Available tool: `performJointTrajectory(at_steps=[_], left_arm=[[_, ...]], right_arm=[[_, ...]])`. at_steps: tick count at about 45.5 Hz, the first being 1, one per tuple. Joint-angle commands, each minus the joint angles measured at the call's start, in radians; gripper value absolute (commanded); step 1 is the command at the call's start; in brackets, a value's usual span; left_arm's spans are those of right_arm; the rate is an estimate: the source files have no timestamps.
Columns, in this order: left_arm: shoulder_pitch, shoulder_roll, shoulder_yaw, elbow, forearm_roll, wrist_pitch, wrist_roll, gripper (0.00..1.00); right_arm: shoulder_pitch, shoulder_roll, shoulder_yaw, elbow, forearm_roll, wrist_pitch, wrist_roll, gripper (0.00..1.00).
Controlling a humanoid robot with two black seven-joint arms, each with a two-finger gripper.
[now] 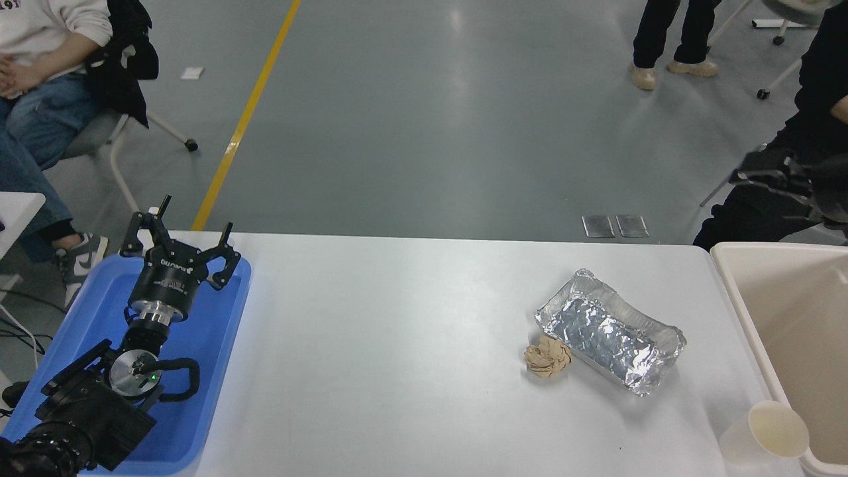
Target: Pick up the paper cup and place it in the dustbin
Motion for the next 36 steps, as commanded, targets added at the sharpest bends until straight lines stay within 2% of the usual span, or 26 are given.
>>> performJointTrajectory(at_steps=[1,9,25,36], left_arm=[[0.001,0.001,0.0,-0.001,0.0,-0.001,0.0,1.0],[0.001,0.001,0.0,-0.001,0.0,0.001,0.0,1.0],[0.001,0.001,0.0,0.001,0.0,-0.001,0.0,1.0],[0.001,0.001,0.0,0.001,0.0,0.001,0.0,1.0]], right_arm=[[0.192,-0.08,-0.125,0.144,-0.279,0.129,-0.004,1.0],[0.341,-0.126,-0.172,0.31,-0.455,0.237,-0.007,1.0],[0.3,-0.13,-0.179,0.388,-0.471,0.197,-0.005,1.0],[0.074,-0.157,-0.081,0.358,-0.475,0.012,-0.005,1.0]])
